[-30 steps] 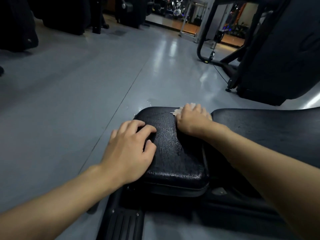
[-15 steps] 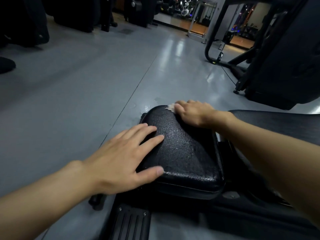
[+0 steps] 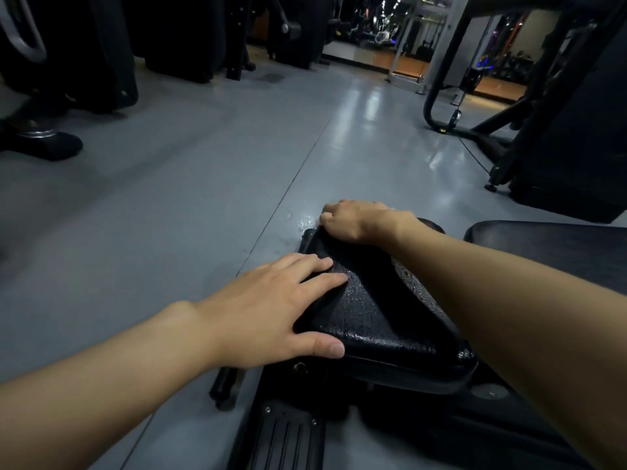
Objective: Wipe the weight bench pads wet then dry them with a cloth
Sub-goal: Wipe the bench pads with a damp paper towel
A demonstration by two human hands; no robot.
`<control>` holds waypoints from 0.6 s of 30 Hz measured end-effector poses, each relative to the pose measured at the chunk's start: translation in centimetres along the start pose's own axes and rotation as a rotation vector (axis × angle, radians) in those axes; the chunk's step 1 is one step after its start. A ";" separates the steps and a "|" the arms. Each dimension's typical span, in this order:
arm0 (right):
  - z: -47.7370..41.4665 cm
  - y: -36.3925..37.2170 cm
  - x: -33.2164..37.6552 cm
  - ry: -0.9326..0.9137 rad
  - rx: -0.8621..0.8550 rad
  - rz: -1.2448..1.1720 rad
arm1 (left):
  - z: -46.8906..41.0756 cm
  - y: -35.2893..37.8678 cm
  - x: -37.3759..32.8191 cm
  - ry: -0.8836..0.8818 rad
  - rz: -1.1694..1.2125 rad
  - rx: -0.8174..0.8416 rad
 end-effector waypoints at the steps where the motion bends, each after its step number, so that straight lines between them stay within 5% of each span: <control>1: 0.1 0.1 0.5 -0.024 0.009 0.026 | 0.0 -0.3 0.0 -0.018 0.099 -0.016; 4: 0.2 0.1 1.0 -0.089 0.013 0.077 | 0.2 -2.3 1.9 -0.135 0.490 -0.288; 8: 1.4 1.4 4.6 -0.241 0.050 0.217 | -1.0 -4.5 5.8 -0.354 0.677 -0.595; 12: 2.8 1.6 5.3 -0.327 0.001 0.089 | -3.3 -3.2 8.2 -0.535 0.983 -0.634; 16: 6.2 0.8 2.4 -0.335 -0.034 -0.046 | -6.3 -0.3 7.1 -0.575 1.308 -0.452; 18: 8.4 0.2 0.5 -0.309 -0.100 -0.042 | -7.3 -0.3 6.6 -0.560 1.163 -0.418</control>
Point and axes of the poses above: each hand's wrist, its own z-axis away from the middle knuckle, its own y-axis out of the palm, x = y × z, the point moved 7 cm from there along -z, towards the middle knuckle, and after that the axes turned 2 degrees about x, right-handed, at the moved point
